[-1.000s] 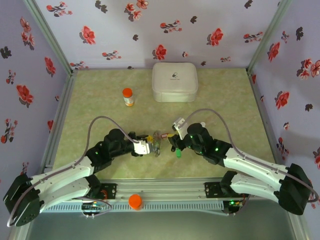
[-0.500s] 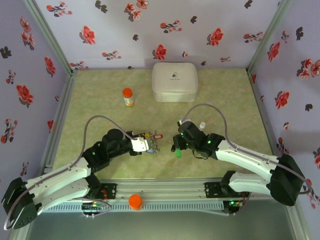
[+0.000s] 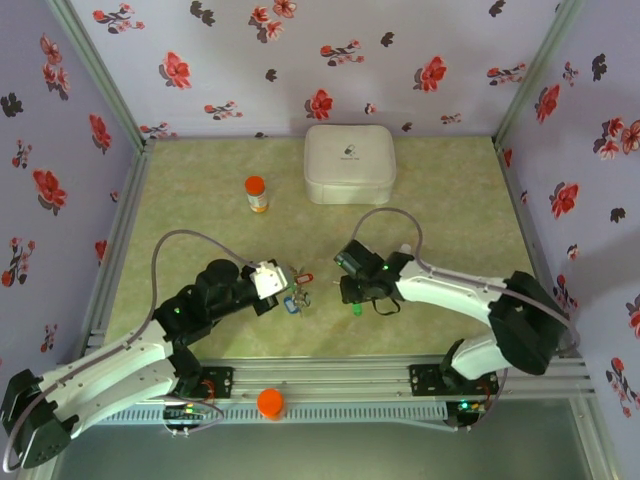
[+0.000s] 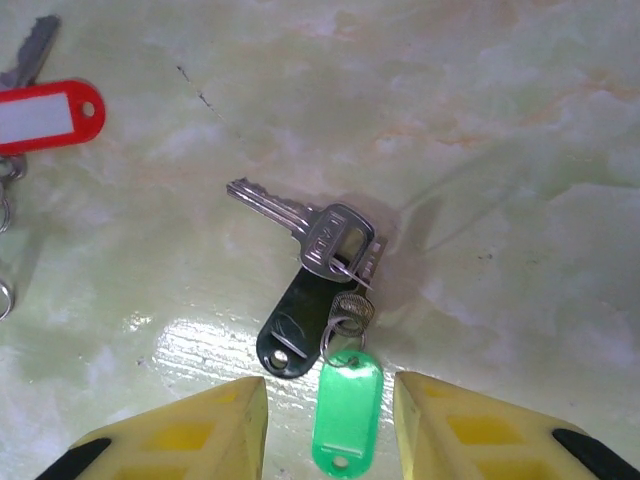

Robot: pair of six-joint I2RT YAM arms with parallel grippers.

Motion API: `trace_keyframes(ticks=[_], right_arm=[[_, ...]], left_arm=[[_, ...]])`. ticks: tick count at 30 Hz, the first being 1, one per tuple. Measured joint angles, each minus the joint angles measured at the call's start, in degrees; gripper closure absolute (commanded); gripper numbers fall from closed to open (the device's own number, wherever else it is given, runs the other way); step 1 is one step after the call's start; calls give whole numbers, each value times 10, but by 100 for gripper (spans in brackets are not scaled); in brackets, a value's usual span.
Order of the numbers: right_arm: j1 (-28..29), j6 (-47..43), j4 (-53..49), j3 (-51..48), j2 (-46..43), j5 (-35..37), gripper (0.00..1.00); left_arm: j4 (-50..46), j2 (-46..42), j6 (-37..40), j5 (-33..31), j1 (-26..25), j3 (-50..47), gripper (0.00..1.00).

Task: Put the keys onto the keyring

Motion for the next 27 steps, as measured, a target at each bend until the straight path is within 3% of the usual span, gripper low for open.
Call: trace_keyframes(ticks=[20, 27], right_arm=[[16, -15, -62, 67, 130, 8, 78], [16, -21, -68, 69, 132, 23, 91]], left_arm=[[1, -7, -25, 19, 0, 0, 100], [1, -7, -25, 19, 0, 0, 100]])
